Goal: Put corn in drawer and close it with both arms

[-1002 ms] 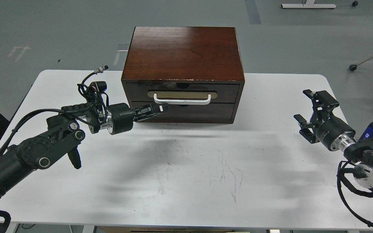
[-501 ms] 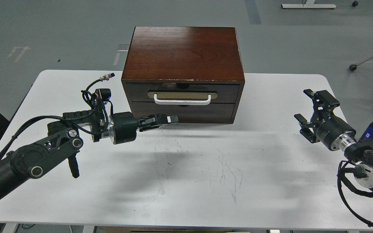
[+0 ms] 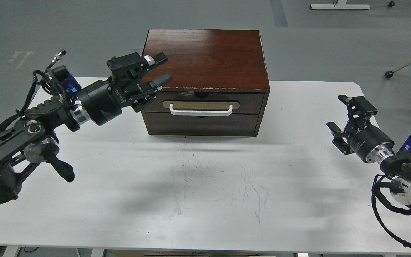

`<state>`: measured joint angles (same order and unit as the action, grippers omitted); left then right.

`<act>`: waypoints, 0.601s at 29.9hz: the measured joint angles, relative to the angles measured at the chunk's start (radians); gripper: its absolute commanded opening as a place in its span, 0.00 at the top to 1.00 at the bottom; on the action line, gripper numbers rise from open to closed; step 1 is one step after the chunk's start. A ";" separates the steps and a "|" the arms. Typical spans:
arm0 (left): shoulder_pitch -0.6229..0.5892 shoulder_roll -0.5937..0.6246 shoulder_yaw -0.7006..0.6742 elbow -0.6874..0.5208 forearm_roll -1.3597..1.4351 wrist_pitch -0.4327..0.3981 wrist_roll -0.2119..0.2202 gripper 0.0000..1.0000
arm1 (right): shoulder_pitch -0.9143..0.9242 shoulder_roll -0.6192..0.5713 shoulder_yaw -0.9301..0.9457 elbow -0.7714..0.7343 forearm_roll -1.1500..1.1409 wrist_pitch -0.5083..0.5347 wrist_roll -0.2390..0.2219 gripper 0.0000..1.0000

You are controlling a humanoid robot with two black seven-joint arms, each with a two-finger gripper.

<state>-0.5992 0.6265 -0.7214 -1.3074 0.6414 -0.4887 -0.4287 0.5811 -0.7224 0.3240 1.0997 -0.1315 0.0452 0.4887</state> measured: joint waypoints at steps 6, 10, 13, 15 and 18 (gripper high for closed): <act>0.112 0.010 -0.095 0.064 -0.130 0.000 0.008 0.00 | -0.002 0.032 0.049 -0.008 0.005 -0.005 0.000 0.02; 0.198 0.021 -0.112 0.089 -0.165 0.000 0.014 0.00 | -0.004 0.063 0.062 -0.017 0.007 -0.006 0.000 0.00; 0.247 0.023 -0.114 0.094 -0.170 0.000 0.017 0.00 | -0.004 0.087 0.063 -0.033 0.007 -0.006 0.000 0.00; 0.274 0.023 -0.115 0.099 -0.170 0.000 0.023 0.00 | -0.004 0.102 0.063 -0.041 0.007 -0.006 0.000 0.00; 0.302 0.023 -0.116 0.106 -0.170 0.000 0.027 0.00 | -0.009 0.111 0.063 -0.041 0.007 -0.005 0.000 0.00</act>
<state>-0.2977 0.6496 -0.8374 -1.2010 0.4709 -0.4887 -0.4016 0.5724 -0.6110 0.3870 1.0584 -0.1242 0.0406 0.4887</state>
